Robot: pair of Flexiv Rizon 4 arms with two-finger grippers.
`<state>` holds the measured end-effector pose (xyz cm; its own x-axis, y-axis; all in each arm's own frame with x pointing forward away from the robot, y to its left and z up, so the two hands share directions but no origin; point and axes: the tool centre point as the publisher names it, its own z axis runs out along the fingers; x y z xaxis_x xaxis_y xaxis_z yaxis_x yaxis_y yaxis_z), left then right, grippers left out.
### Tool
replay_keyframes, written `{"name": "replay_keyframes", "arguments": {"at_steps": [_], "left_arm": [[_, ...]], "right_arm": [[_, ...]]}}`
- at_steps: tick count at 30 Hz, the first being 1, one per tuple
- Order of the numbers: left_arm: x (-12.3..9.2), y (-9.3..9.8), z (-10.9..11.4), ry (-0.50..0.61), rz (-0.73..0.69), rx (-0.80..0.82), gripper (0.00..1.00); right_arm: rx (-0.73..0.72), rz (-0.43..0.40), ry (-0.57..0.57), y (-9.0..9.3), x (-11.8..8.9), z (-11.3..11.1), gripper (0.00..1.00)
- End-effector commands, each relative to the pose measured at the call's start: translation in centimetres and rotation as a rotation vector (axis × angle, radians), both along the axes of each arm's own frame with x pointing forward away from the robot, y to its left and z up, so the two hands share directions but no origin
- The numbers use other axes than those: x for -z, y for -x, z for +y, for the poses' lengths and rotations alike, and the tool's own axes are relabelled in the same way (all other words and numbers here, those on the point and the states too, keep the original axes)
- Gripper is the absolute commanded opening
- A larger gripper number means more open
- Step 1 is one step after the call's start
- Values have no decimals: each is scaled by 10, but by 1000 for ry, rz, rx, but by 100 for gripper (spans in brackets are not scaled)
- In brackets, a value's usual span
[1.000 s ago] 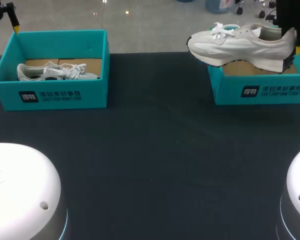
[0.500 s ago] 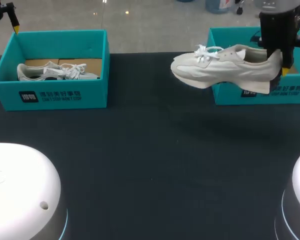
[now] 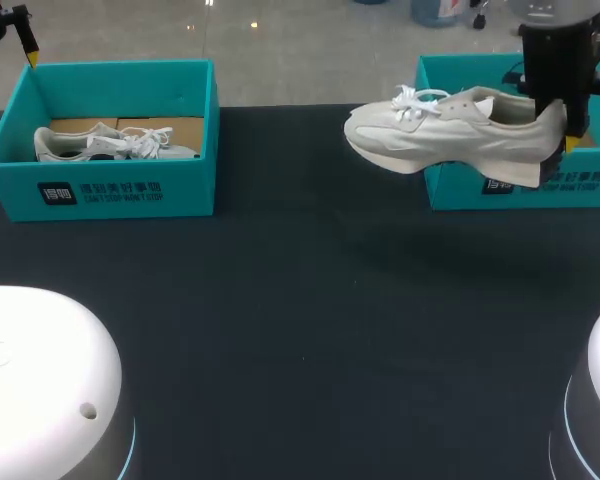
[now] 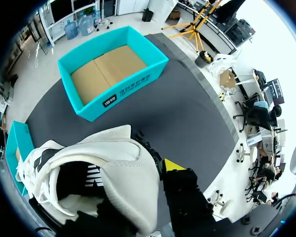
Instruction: Take the shoe out of the shoebox, open the shoe tongue, remove and reinsert the insole, then place the shoe into the shoebox
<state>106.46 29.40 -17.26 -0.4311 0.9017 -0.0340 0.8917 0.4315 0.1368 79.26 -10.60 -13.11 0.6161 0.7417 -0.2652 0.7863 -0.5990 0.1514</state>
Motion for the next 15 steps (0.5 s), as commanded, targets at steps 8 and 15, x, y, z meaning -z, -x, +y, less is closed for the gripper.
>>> {"name": "replay_keyframes", "arguments": {"at_steps": [8,15], "left_arm": [[0,1,0,-2,-1,-1,100],[0,1,0,-2,-1,-1,100]], "right_arm": [[-18,-6,23,35,11,42,0],[-23,20,-14,58,24,66,0]]}}
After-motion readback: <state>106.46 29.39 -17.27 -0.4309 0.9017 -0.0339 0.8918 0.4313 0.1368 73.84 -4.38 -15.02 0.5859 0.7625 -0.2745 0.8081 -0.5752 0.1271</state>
